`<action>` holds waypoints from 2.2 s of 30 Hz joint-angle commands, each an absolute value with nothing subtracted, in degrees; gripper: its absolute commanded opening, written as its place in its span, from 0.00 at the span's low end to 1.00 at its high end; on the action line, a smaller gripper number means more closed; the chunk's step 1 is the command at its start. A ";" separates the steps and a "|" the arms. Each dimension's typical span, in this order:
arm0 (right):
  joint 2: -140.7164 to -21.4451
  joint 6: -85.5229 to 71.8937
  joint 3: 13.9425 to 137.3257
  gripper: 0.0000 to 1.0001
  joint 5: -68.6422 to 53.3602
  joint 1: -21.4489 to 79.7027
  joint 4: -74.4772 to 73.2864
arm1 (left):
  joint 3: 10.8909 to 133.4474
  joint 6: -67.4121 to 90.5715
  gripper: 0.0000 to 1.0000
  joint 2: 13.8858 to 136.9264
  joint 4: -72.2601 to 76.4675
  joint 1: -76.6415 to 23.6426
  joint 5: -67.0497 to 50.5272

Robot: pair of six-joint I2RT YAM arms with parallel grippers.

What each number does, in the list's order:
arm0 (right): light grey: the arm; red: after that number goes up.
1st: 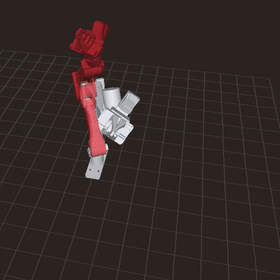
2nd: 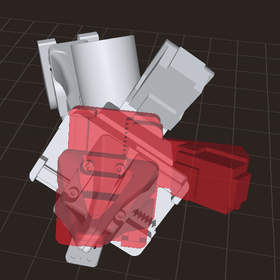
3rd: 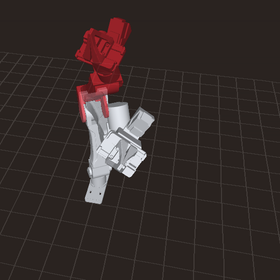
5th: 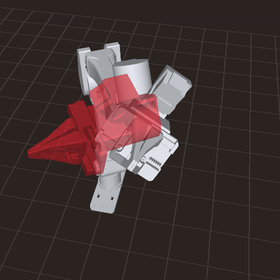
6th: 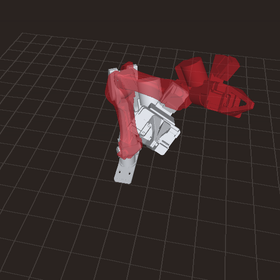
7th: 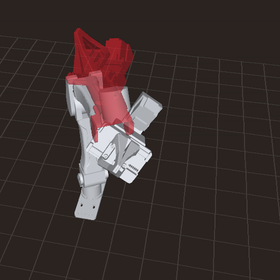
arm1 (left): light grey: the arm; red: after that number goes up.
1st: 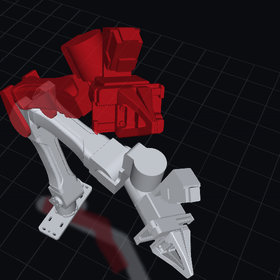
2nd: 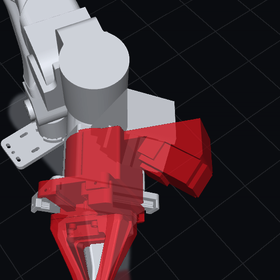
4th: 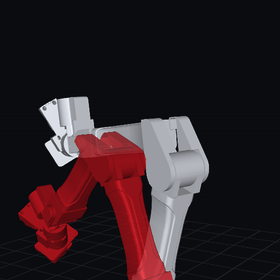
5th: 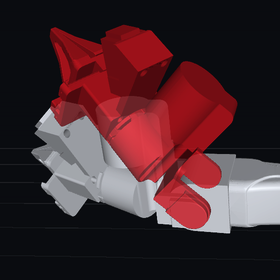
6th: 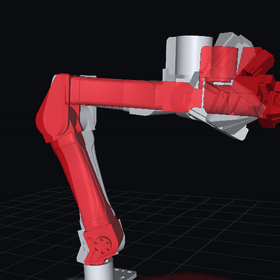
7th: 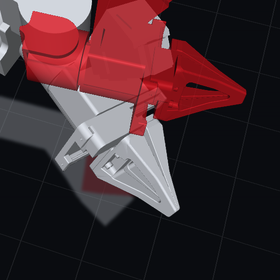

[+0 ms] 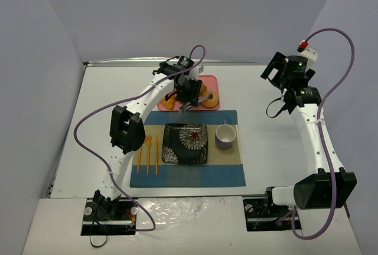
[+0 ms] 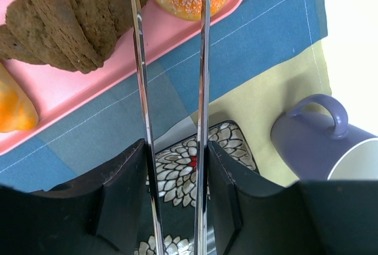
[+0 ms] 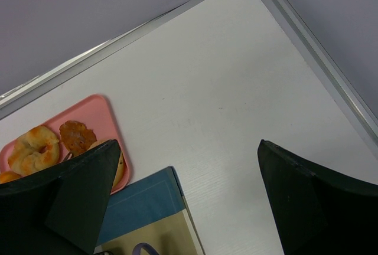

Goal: Place the bread

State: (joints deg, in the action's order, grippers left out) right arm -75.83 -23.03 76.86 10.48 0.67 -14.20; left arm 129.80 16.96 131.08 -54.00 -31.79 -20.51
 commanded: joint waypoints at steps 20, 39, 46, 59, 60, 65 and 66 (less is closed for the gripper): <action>-73.56 -22.68 76.47 1.00 14.28 0.28 -10.55 | 138.58 17.07 0.26 126.25 -56.64 -31.16 -21.01; -73.83 -22.78 76.33 1.00 15.60 0.35 -10.33 | 142.36 18.17 0.52 132.06 -56.09 -28.22 -30.31; -73.80 -22.76 76.38 1.00 15.65 0.26 -10.17 | 146.81 14.77 0.52 134.48 -61.60 -28.77 -26.21; -74.53 -23.25 76.59 1.00 14.85 0.31 -10.02 | 144.34 12.50 0.52 133.12 -62.24 -28.73 -25.79; -74.53 -23.29 76.55 1.00 14.77 0.35 -10.02 | 144.57 12.65 0.52 133.66 -62.40 -28.66 -26.35; -73.71 -23.38 76.41 1.00 14.94 0.26 -9.96 | 145.14 15.44 0.51 135.53 -62.11 -25.84 -30.78; -73.59 -23.38 76.32 1.00 15.06 0.32 -9.99 | 144.82 15.93 0.51 135.12 -61.30 -25.06 -31.92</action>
